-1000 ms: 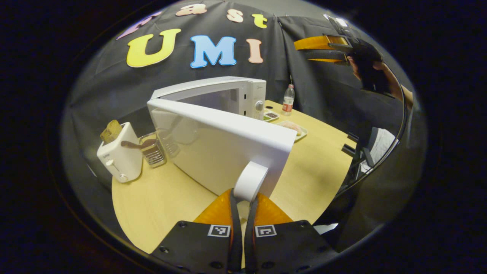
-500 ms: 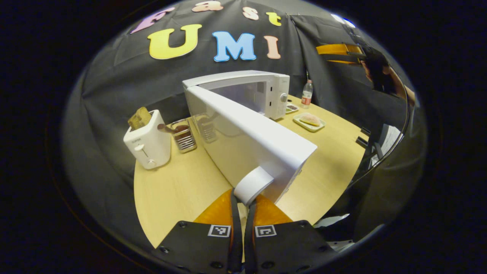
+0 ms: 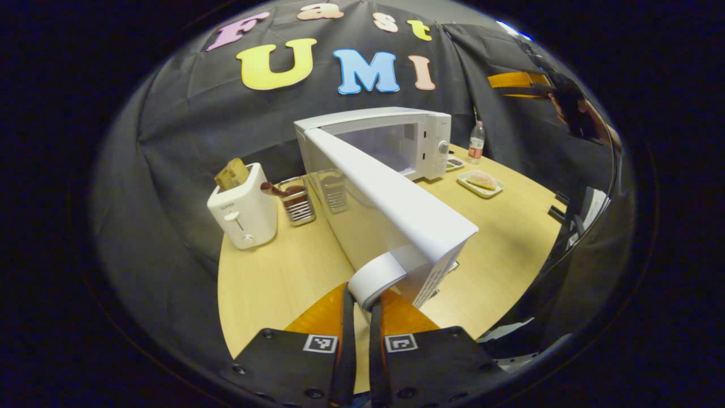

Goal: Open the microwave oven with the left hand, put the food in, and close the microwave oven.

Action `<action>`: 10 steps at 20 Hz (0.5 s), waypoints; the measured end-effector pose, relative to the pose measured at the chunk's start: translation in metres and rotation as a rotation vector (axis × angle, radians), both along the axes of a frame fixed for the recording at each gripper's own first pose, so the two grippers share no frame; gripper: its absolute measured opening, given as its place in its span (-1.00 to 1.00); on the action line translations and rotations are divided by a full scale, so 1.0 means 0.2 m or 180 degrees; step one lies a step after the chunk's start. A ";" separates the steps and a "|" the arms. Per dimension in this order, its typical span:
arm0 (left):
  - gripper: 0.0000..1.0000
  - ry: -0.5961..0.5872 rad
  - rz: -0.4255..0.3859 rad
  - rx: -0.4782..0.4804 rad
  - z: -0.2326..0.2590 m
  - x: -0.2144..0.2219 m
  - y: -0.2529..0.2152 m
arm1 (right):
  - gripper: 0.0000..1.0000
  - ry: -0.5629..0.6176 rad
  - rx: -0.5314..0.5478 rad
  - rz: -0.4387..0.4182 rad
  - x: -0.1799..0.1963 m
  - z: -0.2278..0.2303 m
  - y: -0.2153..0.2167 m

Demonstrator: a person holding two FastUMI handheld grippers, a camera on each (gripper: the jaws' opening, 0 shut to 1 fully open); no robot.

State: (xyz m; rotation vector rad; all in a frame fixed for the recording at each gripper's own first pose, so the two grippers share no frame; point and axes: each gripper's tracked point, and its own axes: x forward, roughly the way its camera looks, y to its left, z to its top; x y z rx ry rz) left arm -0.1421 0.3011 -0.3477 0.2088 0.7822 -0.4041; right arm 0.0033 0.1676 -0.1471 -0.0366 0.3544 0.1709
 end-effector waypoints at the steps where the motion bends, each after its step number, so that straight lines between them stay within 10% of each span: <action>1: -0.63 -0.0007 0.0066 -0.0033 0.01 -0.01 0.00 | 1.00 0.0016 0.0017 0.0016 0.01 -0.01 0.00; 6: -0.27 -0.0061 0.0259 0.0002 0.02 -0.03 0.01 | 0.99 0.0074 -0.0032 0.0090 0.04 -0.04 -0.05; 10: 0.79 -0.0224 0.0483 0.0124 0.09 -0.04 0.07 | 0.99 0.0176 -0.0022 0.0026 0.09 -0.11 -0.19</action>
